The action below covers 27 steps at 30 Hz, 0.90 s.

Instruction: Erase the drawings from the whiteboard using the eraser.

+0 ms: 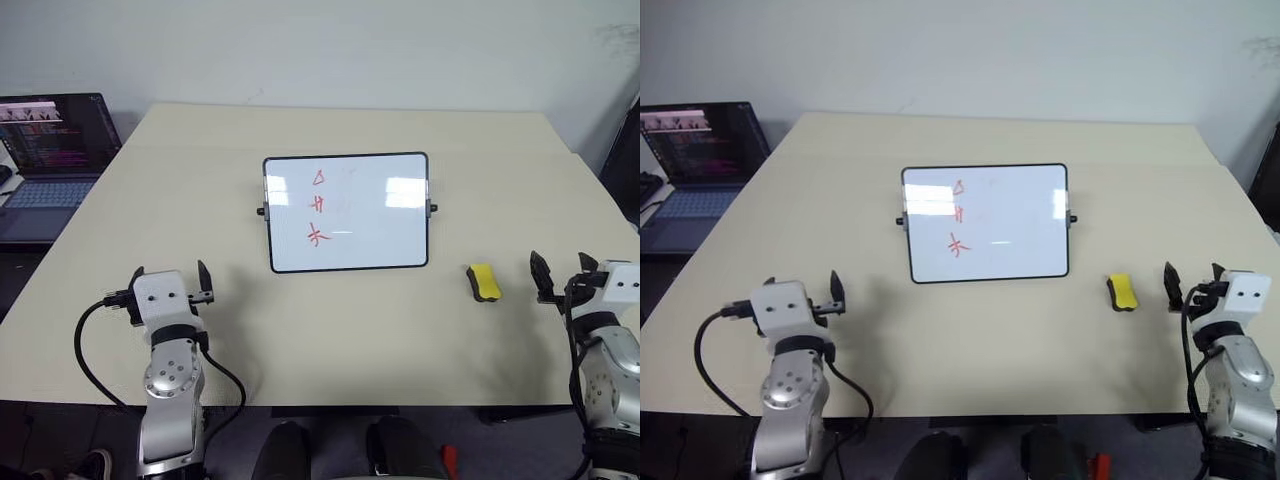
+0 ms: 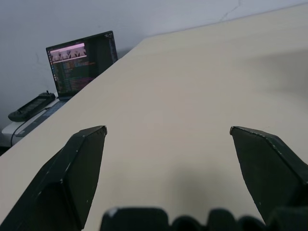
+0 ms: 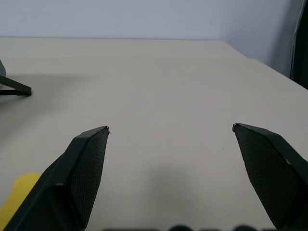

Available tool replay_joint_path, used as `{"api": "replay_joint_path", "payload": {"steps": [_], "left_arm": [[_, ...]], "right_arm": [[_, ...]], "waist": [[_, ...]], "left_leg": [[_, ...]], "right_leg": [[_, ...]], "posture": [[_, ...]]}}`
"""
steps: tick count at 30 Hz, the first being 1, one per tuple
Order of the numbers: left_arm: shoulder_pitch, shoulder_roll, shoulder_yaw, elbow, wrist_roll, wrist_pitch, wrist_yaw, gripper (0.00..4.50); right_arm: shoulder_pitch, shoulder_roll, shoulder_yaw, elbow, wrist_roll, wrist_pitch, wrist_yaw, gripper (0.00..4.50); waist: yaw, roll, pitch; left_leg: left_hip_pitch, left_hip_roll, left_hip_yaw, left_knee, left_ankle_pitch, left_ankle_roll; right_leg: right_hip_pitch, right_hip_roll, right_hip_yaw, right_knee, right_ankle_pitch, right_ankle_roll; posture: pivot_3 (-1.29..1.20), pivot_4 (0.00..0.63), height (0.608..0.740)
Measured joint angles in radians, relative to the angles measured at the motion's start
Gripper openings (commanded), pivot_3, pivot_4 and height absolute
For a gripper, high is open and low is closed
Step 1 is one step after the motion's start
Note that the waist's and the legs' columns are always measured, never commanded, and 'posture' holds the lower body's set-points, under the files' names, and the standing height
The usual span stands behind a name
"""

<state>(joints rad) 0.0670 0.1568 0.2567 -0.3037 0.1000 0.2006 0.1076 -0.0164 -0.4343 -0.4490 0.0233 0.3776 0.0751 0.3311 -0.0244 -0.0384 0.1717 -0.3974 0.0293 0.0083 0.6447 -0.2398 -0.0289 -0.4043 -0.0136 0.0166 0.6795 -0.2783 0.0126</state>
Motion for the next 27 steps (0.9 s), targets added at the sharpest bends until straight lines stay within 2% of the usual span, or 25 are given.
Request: {"api": "replay_joint_path", "payload": {"steps": [7, 9, 12, 15, 20, 24, 27], "left_arm": [[-0.029, -0.023, 0.009, 0.047, -0.015, 0.028, 0.014, 4.50], [-0.045, 0.011, 0.009, 0.045, -0.027, 0.030, -0.021, 4.50], [-0.073, 0.067, 0.044, 0.030, -0.120, 0.024, -0.113, 4.50], [-0.098, 0.156, 0.068, 0.006, -0.255, 0.024, -0.265, 4.50], [-0.233, 0.406, 0.054, -0.024, -0.513, 0.160, -0.617, 4.50], [-0.266, 0.534, -0.016, -0.049, -0.657, 0.296, -0.831, 4.50], [-0.308, 0.618, -0.069, -0.049, -0.722, 0.365, -0.968, 4.50]], "right_arm": [[0.050, 0.020, -0.003, -0.048, 0.001, 0.064, -0.057, 4.46], [0.047, 0.020, -0.016, -0.097, 0.030, 0.092, -0.066, 4.46], [0.030, 0.010, -0.045, -0.168, 0.074, 0.132, -0.076, 4.46], [0.030, 0.008, -0.041, -0.209, 0.092, 0.191, -0.076, 4.46], [0.054, -0.017, 0.008, -0.411, 0.188, 0.437, -0.109, 4.46], [0.054, -0.029, 0.001, -0.560, 0.282, 0.634, -0.201, 4.46], [-0.006, -0.032, 0.005, -0.605, 0.342, 0.788, -0.282, 4.46]], "waist": [[-0.001, 0.001, 0.000], [-0.003, 0.001, 0.001], [-0.002, 0.001, 0.000], [-0.002, 0.001, 0.001], [-0.001, 0.003, 0.001], [-0.003, 0.003, 0.002], [-0.008, 0.002, 0.002]], "left_leg": [[0.000, 0.000, 0.000, 0.000, 0.000, 0.000], [0.000, 0.000, 0.000, 0.000, 0.000, 0.000], [0.000, 0.001, 0.000, 0.000, 0.000, 0.000], [0.000, 0.001, 0.000, 0.000, 0.000, 0.000], [0.000, 0.000, 0.000, 0.000, 0.000, 0.000], [-0.001, 0.000, 0.000, -0.001, 0.000, 0.000], [-0.001, 0.001, -0.001, 0.000, 0.000, 0.000]], "right_leg": [[-0.001, 0.000, 0.000, 0.000, 0.000, 0.000], [-0.001, 0.001, 0.000, 0.000, 0.000, 0.000], [0.000, 0.001, 0.000, 0.000, 0.000, 0.000], [0.000, 0.001, 0.000, 0.000, 0.000, 0.000], [0.000, 0.001, 0.000, 0.000, 0.000, 0.000], [-0.001, 0.001, 0.000, -0.001, -0.001, 0.000], [-0.001, 0.002, 0.000, 0.000, -0.001, 0.000]], "posture": [[0.00, 0.150, 0.740], [0.00, 0.150, 0.740], [0.00, 0.150, 0.740], [0.00, 0.150, 0.740], [0.00, 0.150, 0.740], [0.00, 0.150, 0.740], [0.00, 0.150, 0.740]]}}
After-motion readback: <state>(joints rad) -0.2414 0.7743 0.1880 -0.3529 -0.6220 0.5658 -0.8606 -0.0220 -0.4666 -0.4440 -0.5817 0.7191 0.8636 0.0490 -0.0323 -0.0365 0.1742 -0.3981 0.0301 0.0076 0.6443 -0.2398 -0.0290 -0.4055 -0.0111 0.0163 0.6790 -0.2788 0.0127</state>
